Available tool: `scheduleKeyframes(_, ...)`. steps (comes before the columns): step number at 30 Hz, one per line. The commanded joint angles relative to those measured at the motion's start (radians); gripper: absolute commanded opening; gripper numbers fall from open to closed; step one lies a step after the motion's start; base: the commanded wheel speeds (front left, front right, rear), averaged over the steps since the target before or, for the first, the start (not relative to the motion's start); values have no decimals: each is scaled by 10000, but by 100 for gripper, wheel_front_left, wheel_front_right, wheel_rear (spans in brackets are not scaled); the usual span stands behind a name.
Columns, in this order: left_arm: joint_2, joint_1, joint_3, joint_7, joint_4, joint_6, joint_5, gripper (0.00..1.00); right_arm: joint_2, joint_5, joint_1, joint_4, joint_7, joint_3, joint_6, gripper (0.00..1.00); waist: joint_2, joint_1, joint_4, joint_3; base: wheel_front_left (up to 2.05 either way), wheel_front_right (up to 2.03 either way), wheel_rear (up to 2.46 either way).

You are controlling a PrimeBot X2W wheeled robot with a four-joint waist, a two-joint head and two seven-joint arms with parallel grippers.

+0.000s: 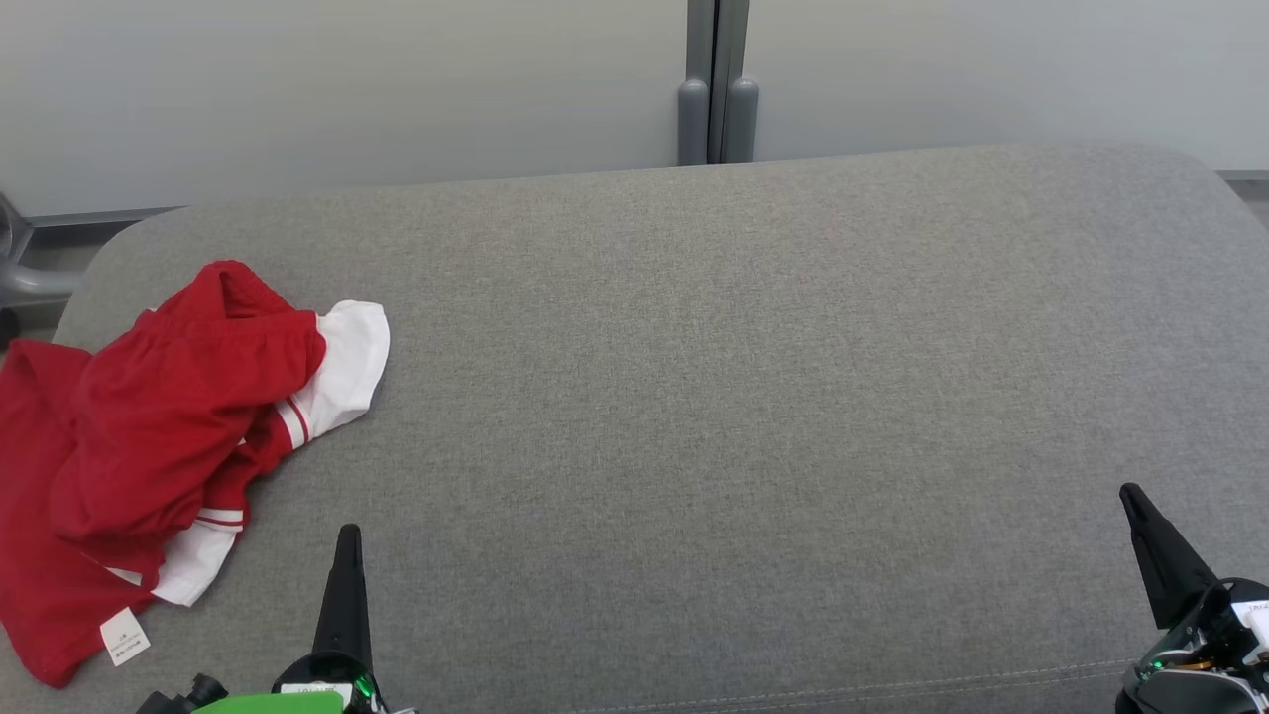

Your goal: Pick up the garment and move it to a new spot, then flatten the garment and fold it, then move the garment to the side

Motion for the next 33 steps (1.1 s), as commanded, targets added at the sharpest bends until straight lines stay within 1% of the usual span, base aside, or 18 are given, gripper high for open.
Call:
scheduleKeyframes(1, 39, 158, 29, 12, -9, 4, 162, 0, -8, -50, -122, -9, 3, -12, 12, 0, 0, 0, 0, 0, 0, 0, 0)
scheduleKeyframes(16, 39, 158, 29, 12, -9, 4, 162, 0, -8, -50, -122, -9, 2, -10, 12, 0, 0, 0, 0, 0, 0, 0, 0)
scheduleKeyframes(17, -2, -2, -7, -3, 28, 1, -5, 100, 8, -2, 12, 30, -11, 10, 0, 100, 0, 0, 0, 0, 0, 0, 0)
scheduleKeyframes(19, -4, -3, -48, -4, 322, 5, -26, 100, 139, -4, 119, 299, -29, 60, -2, 100, 0, 0, 1, -2, 0, 0, 0)
scheduleKeyframes(26, -2, -33, -62, -90, 335, 70, 201, 100, 124, -151, 136, 315, -576, 485, -1, 100, 0, 0, 5, -49, 0, 0, 0)
scheduleKeyframes(33, -1, -98, -2, -183, 237, 253, 917, 100, 107, -788, 130, 262, -1165, 788, -1, 100, 0, 0, 10, -99, 0, 0, 0)
